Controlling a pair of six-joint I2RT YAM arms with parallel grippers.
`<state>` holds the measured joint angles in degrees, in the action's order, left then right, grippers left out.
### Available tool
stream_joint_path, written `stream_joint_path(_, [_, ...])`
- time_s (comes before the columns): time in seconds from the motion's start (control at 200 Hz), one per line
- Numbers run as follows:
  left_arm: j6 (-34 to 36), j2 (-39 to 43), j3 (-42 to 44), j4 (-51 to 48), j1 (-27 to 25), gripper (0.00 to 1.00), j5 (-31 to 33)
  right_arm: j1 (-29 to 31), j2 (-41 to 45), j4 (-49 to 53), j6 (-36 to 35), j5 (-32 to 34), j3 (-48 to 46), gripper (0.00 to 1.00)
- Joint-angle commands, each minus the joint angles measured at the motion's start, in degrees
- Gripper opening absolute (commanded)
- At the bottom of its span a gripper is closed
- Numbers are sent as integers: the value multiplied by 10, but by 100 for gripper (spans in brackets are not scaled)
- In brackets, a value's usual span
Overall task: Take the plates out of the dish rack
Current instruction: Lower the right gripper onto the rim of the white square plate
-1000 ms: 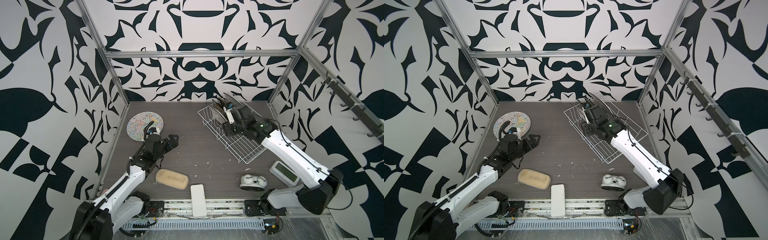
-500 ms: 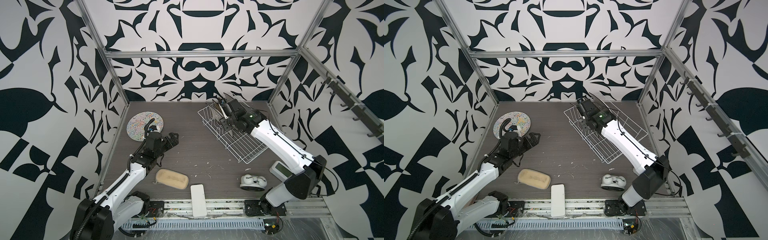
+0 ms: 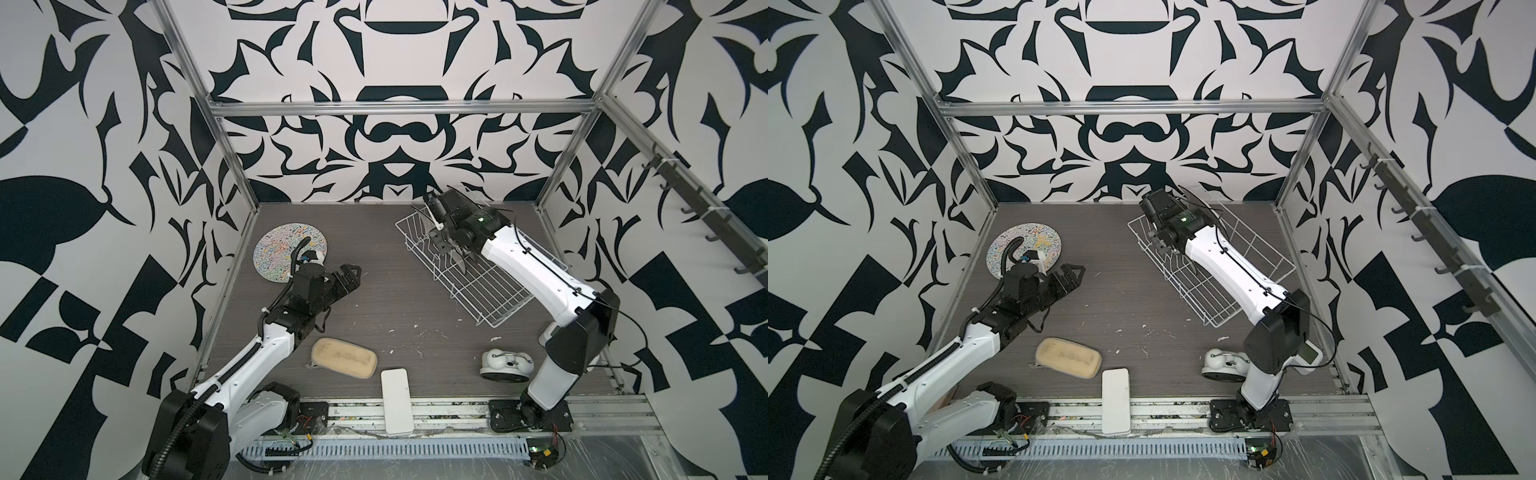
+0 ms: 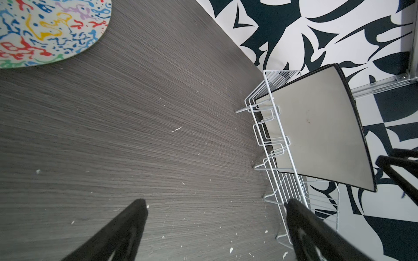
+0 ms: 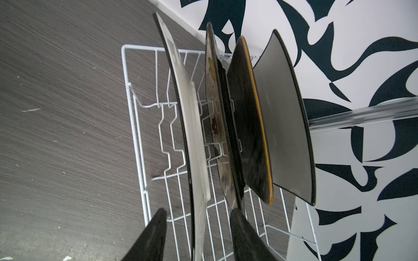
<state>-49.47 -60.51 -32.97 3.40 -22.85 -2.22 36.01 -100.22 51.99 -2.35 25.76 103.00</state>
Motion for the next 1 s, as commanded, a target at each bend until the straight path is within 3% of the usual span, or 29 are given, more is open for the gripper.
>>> stream_joint_path(0.0, [10,4,11,12,-1,100,-8,7,-16,17,-6,40,41,43])
stream_joint_path(0.465, [17,-15,15,26,0,99,-23,11,-128,111,-17,105,158,40])
stream_joint_path(0.995, [9,-12,19,31,0,99,-26,10,-156,108,-25,128,163,41])
